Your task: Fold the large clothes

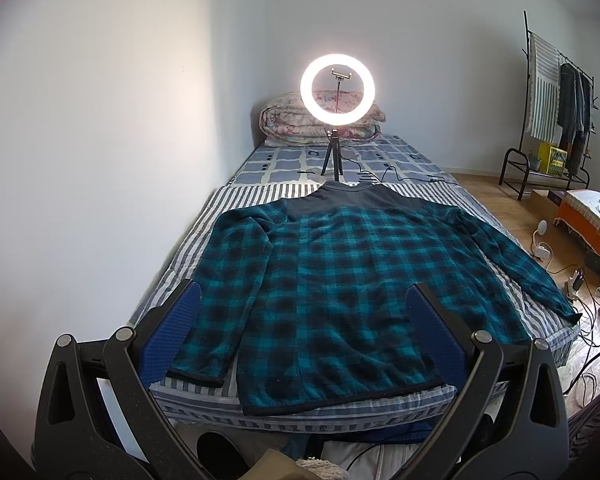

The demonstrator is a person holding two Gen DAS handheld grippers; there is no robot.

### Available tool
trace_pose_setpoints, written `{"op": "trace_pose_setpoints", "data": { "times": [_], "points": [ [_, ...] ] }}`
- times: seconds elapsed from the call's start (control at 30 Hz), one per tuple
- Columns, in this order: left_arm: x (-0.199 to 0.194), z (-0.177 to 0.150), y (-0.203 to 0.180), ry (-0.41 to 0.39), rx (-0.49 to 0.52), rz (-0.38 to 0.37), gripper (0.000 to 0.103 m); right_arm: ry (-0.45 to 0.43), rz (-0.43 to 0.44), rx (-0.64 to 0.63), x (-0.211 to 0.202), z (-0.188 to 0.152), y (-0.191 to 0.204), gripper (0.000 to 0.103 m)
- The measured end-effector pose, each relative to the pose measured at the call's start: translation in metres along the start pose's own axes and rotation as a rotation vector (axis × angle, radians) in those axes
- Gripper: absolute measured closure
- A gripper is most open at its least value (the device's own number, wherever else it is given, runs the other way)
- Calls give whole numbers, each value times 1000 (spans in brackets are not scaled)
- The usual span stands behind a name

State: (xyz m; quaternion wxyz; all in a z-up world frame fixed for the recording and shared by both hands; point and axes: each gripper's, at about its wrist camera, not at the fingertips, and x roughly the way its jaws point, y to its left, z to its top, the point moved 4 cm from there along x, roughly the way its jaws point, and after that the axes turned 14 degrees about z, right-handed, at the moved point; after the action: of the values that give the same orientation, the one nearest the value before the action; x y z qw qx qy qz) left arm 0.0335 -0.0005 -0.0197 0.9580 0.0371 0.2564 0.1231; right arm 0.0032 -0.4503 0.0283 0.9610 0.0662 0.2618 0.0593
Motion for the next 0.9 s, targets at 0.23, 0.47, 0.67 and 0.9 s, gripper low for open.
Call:
{"op": "trace_pose_setpoints", "data": {
  "times": [0.23, 0.47, 0.67, 0.9],
  "points": [
    [-7, 15, 0, -4, 4, -3, 0, 3, 1, 0, 2, 1, 2, 0],
    [-7, 16, -2, -7, 4, -2, 0, 3, 4, 0, 1, 1, 2, 0],
    [-8, 18, -4, -9, 4, -1, 0, 5, 4, 0, 3, 1, 3, 0],
    [-12, 23, -2, -11, 2, -4, 0, 6, 6, 1, 4, 2, 5, 0]
  ]
}}
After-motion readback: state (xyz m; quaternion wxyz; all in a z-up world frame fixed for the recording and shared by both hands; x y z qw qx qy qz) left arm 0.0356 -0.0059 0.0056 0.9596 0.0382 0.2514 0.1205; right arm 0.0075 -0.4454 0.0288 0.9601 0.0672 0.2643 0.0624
